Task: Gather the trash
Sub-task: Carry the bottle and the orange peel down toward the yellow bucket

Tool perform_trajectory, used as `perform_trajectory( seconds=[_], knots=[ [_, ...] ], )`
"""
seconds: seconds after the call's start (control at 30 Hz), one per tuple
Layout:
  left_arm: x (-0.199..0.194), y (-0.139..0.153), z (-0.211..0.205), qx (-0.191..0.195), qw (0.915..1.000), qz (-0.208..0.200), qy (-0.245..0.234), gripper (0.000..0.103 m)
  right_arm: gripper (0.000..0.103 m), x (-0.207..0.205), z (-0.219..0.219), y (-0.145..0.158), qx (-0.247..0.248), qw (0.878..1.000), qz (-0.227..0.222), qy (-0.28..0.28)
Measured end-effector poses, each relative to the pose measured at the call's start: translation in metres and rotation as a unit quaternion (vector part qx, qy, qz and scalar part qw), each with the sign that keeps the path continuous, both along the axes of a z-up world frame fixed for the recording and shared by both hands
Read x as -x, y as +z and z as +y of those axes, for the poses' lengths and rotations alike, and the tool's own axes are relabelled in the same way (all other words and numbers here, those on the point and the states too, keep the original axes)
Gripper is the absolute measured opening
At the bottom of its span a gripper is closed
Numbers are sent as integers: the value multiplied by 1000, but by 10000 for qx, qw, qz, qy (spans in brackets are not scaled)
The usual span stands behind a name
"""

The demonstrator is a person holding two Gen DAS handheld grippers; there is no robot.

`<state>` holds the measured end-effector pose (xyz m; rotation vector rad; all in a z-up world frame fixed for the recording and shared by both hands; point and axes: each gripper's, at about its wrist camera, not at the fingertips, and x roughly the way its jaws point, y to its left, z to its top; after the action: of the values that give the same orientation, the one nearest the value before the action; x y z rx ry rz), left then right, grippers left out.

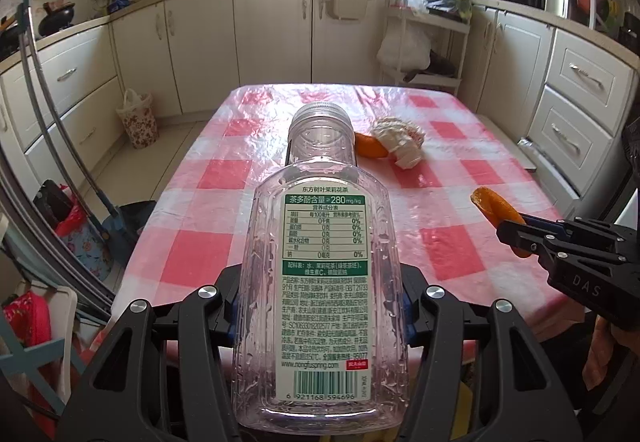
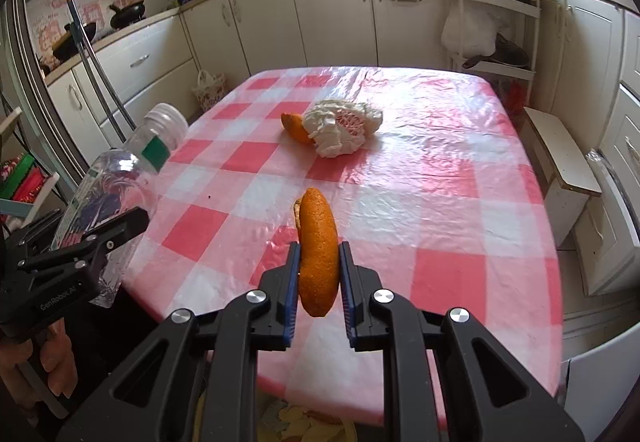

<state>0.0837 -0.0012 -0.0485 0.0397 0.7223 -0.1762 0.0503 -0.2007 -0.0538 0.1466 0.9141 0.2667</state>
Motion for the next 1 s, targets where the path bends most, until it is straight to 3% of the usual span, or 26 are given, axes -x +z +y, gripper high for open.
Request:
perform_trajectory(
  seconds=[0.3,1.0],
  knots=[
    [40,11,-3,116,9998,-96,-123,54,19,27,-8,16,-140,9997,-216,-47],
    [89,12,-14,56,9992,35,-390,54,19,73,-11,23,-189,9993,-308,-18]
  ],
)
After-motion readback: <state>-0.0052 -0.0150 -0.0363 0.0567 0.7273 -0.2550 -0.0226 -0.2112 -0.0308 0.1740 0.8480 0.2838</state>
